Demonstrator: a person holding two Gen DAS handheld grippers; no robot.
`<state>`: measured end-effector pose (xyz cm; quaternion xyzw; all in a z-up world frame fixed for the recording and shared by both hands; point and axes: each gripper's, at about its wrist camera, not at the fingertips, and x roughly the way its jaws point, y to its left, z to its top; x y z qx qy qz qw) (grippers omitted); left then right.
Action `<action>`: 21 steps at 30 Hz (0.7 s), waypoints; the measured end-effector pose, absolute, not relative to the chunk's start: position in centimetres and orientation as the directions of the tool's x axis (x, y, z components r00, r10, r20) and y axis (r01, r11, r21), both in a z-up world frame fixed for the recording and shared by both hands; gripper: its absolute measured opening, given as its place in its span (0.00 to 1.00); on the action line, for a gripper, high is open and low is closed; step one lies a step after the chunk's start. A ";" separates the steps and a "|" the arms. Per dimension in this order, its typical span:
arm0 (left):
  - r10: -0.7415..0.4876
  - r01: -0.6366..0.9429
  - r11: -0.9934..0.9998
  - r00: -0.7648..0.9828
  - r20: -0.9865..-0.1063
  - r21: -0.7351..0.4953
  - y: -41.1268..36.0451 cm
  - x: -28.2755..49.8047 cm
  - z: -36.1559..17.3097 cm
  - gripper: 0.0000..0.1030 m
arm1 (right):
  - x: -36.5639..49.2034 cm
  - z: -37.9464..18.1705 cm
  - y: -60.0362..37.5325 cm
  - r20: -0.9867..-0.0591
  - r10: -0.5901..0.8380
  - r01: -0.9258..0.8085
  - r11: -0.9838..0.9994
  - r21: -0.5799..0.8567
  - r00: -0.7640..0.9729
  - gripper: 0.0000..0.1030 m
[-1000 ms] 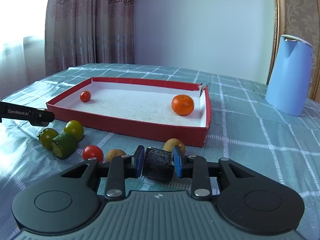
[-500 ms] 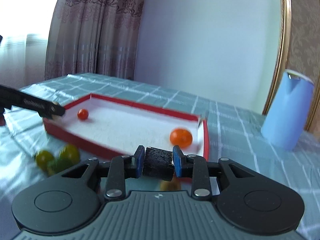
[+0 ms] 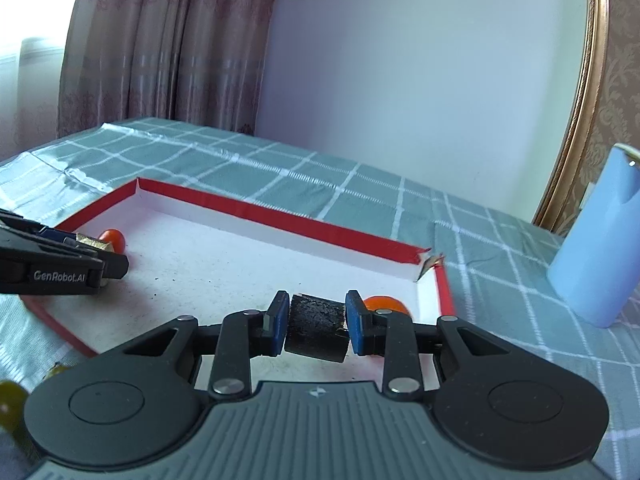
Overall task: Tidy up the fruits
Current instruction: 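Lower both eggplant slices into the tray and open both grippers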
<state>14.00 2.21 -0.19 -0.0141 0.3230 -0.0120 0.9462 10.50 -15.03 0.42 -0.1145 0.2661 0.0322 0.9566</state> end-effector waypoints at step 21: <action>-0.009 -0.009 0.999 0.908 -0.418 -0.041 3.5 10.0 1.4 1.00 | 8.6 1.0 -17.8 -0.468 0.003 -0.055 0.994 -0.097 0.883 0.59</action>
